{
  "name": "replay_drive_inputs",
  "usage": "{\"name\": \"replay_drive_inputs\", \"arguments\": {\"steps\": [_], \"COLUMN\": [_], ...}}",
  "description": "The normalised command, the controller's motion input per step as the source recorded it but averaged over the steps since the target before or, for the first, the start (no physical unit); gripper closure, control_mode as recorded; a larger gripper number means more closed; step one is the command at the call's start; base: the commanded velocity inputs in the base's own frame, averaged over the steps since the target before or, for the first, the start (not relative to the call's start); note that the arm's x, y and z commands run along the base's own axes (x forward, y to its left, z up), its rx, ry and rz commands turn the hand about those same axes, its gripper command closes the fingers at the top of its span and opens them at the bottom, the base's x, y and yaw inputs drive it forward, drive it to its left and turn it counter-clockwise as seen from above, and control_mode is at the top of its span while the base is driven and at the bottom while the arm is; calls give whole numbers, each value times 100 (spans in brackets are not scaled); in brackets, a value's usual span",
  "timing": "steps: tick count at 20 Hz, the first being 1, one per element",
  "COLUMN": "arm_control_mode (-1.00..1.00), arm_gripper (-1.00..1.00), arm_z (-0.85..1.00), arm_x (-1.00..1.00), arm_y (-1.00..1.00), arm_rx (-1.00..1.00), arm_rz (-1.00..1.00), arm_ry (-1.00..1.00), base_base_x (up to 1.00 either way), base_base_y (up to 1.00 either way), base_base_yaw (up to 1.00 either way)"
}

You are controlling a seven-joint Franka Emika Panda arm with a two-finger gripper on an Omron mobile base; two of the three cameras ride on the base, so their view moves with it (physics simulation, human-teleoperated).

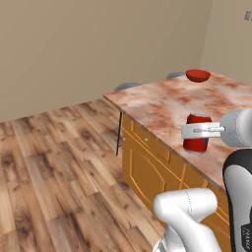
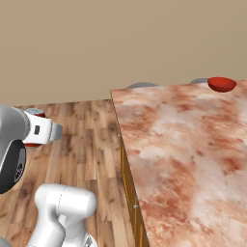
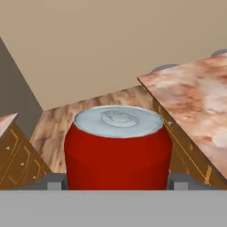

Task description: Open the fridge, grab two sodas, and place both sodas inside the bowl with ice on the dining counter.

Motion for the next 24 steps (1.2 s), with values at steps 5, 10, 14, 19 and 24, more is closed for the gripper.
{"name": "replay_drive_inputs", "arguments": {"steps": [5, 10, 14, 19, 24], "arm_control_mode": [100, 100, 100, 100, 100], "arm_gripper": [100, 100, 100, 100, 100], "arm_z": [0, 0, 0, 0, 0], "arm_x": [0, 0, 0, 0, 0], "arm_y": [0, 0, 0, 0, 0], "arm_rx": [0, 0, 0, 0, 0], "arm_rz": [0, 0, 0, 0, 0], "arm_ry": [0, 0, 0, 0, 0], "base_base_x": [99, 90, 90, 99, 99], "base_base_y": [74, 89, 87, 82, 80], "base_base_yaw": [-22, -20, -20, -22, -25]}}
